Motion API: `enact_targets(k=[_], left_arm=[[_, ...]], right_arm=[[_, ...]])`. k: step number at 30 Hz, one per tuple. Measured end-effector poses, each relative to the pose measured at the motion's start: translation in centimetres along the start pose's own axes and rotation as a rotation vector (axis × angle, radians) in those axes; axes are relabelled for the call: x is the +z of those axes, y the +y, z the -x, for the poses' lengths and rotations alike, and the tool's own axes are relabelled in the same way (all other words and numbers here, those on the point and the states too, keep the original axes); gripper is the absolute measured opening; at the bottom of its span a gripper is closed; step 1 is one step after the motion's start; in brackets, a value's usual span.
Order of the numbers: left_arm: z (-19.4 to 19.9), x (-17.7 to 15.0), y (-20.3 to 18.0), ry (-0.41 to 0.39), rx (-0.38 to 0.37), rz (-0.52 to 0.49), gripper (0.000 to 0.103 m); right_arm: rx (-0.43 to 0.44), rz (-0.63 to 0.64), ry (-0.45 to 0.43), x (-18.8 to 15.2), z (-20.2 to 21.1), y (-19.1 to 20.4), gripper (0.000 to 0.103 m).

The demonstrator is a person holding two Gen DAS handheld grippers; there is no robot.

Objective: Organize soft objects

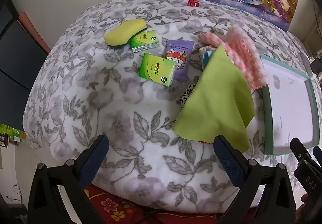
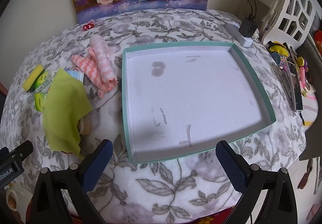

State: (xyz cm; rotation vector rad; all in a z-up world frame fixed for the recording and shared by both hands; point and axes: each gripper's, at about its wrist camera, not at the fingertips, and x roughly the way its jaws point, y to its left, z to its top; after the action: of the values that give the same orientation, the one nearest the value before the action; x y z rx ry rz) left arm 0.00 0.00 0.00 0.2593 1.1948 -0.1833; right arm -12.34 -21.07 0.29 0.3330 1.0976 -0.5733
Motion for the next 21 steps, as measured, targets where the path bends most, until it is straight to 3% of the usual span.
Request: enact_targets(k=[21], left_arm=[[0.56,0.08,-0.45,-0.032,-0.035,-0.006,0.103]], right_arm=[[-0.008,0.004,0.000,0.02,0.00,-0.06,0.103]])
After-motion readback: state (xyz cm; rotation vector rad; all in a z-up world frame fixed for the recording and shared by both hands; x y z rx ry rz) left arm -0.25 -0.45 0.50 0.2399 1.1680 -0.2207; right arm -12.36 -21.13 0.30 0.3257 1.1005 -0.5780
